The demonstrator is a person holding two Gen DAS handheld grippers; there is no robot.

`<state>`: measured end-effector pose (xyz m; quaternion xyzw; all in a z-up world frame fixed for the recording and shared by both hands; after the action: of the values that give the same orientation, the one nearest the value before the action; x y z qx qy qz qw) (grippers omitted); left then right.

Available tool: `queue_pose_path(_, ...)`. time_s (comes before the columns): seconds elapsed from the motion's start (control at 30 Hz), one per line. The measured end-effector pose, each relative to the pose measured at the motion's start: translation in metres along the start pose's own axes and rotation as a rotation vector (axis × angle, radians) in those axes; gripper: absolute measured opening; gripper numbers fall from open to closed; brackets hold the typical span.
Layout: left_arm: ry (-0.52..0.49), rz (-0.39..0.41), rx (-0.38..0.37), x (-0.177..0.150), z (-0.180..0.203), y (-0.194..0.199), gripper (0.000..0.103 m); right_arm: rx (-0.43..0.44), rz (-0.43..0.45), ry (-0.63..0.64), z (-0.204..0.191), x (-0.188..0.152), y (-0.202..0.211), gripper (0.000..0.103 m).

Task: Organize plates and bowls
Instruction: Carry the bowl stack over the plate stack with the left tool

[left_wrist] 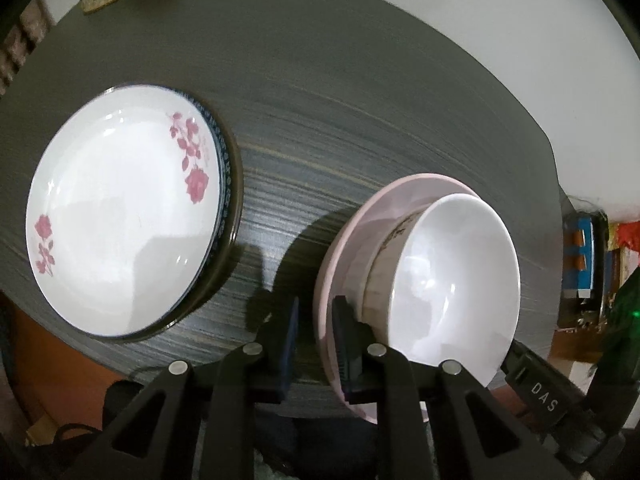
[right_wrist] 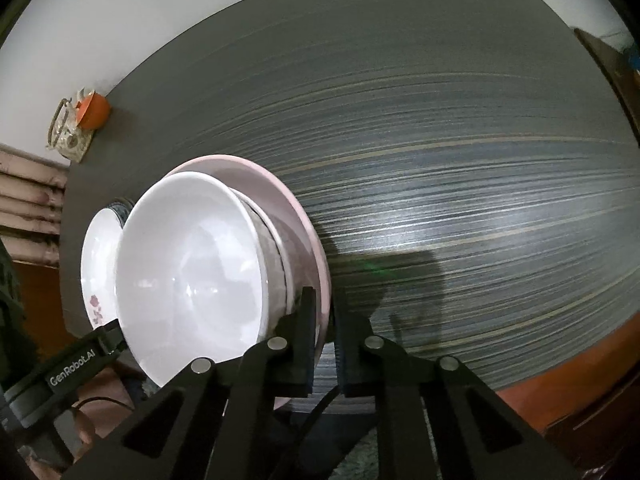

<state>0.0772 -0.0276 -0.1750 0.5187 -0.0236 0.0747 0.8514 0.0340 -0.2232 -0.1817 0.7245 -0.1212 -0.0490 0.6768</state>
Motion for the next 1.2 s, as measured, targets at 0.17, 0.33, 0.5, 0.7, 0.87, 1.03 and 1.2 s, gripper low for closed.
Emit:
queue_pose_path(0.17, -0.015, 0.015, 0.005, 0.001, 0.000, 0.001, 0.016, -0.017, 0.017, 0.015, -0.003, 0.000, 0.002, 0.011)
queue_pose_path(0.33, -0.031, 0.029, 0.004, 0.002, 0.001, 0.001, 0.016, -0.026, 0.023, 0.024, -0.008, -0.002, 0.003, 0.011)
queue_pose_path(0.5, -0.051, 0.045, 0.012, 0.001, 0.008, -0.003, 0.016, -0.029, 0.036, 0.027, -0.008, -0.003, 0.004, 0.011)
queue_pose_path(0.7, -0.048, 0.039, -0.011, -0.002, 0.010, -0.005, 0.008, -0.028, 0.046, 0.040, -0.013, -0.007, 0.004, 0.012)
queue_pose_path(0.87, -0.068, 0.047, -0.004, -0.002, 0.013, -0.006, 0.008, -0.019, 0.053, 0.039, -0.012, -0.007, 0.004, 0.012)
queue_pose_path(1.03, -0.076, 0.057, -0.003, -0.003, 0.015, -0.007, 0.007, -0.012, 0.060, 0.034, -0.010, -0.007, 0.006, 0.012)
queue_pose_path(1.2, -0.072, 0.069, -0.004, -0.005, 0.014, -0.006, 0.007, -0.006, 0.066, 0.032, -0.009, -0.006, 0.009, 0.012)
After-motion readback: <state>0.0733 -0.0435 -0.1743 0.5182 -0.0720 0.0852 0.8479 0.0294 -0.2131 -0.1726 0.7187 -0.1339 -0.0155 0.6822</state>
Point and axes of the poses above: each gripper's, at about its wrist camera, not at the fingertips, and y roughly against the way its jaws point, z to its right, x to its top, the point moved 6 cm from there along -y, roughly the way its jaws point, and after that the axes turned 11 degrees about -x, right-handed, at the moved point
